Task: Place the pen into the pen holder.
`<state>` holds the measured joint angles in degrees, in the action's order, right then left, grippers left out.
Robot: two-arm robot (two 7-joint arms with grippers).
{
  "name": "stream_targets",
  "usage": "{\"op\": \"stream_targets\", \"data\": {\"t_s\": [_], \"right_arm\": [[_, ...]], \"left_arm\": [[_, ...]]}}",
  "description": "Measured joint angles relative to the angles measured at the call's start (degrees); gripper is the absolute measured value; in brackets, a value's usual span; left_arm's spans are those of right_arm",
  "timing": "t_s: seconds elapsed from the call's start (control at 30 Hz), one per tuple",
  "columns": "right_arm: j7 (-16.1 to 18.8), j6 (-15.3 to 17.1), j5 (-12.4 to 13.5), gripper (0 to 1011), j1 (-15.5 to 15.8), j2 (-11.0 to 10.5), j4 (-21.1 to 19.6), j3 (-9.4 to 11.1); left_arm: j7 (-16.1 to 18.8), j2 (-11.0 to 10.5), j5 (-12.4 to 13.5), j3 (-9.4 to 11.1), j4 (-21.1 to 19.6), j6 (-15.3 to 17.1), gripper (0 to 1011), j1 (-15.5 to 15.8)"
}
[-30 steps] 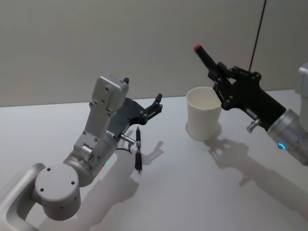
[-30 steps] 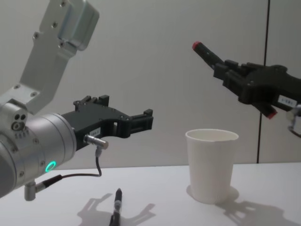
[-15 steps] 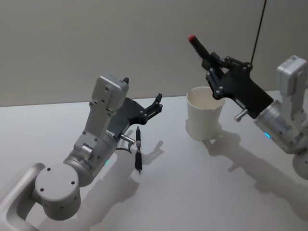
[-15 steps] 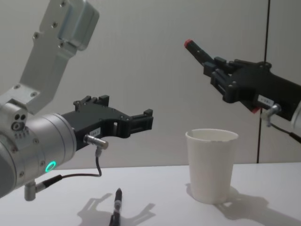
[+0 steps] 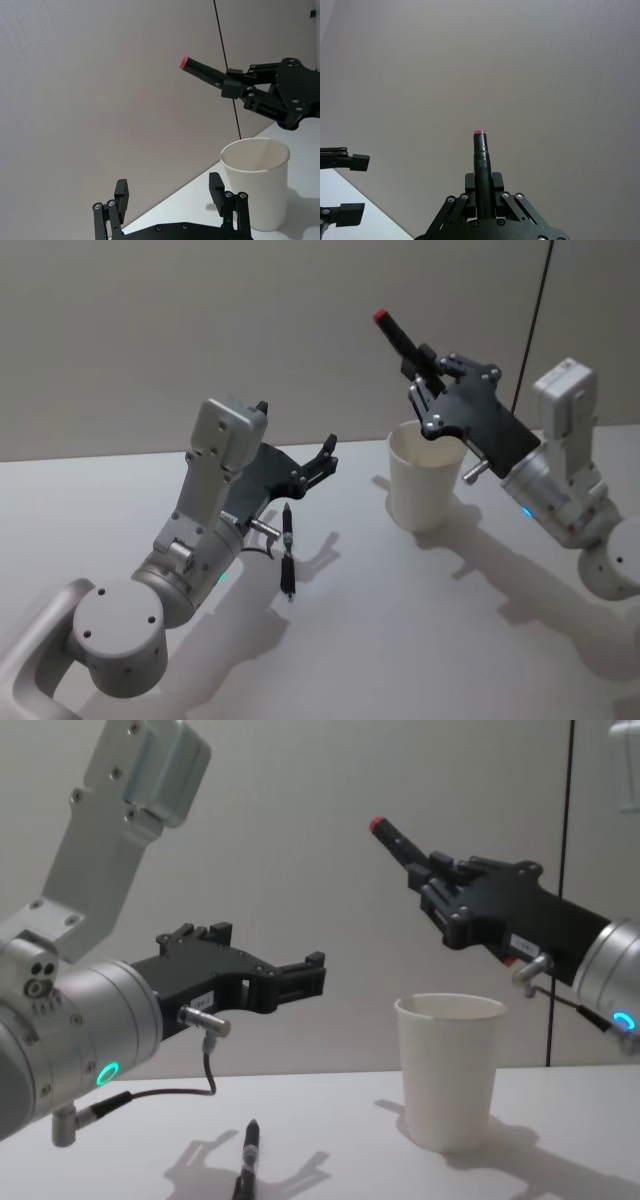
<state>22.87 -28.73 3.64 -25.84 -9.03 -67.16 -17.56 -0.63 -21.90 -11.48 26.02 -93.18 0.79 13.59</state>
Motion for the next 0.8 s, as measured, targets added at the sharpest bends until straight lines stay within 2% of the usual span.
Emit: {"op": "stream_targets", "data": {"t_s": [0.4,0.8], "right_arm": [[-1.78,-3.45,-1.7,189,-3.16,2.12,7.1,-0.86],[-2.61,-6.95,-2.2,190,-6.18,3.93,13.76,-1.45]], "left_arm": [[0.0,0.0,0.0,0.0,0.0,0.0,1001,0.0],[0.0,0.0,0.0,0.0,0.0,0.0,1001,0.0]]}}
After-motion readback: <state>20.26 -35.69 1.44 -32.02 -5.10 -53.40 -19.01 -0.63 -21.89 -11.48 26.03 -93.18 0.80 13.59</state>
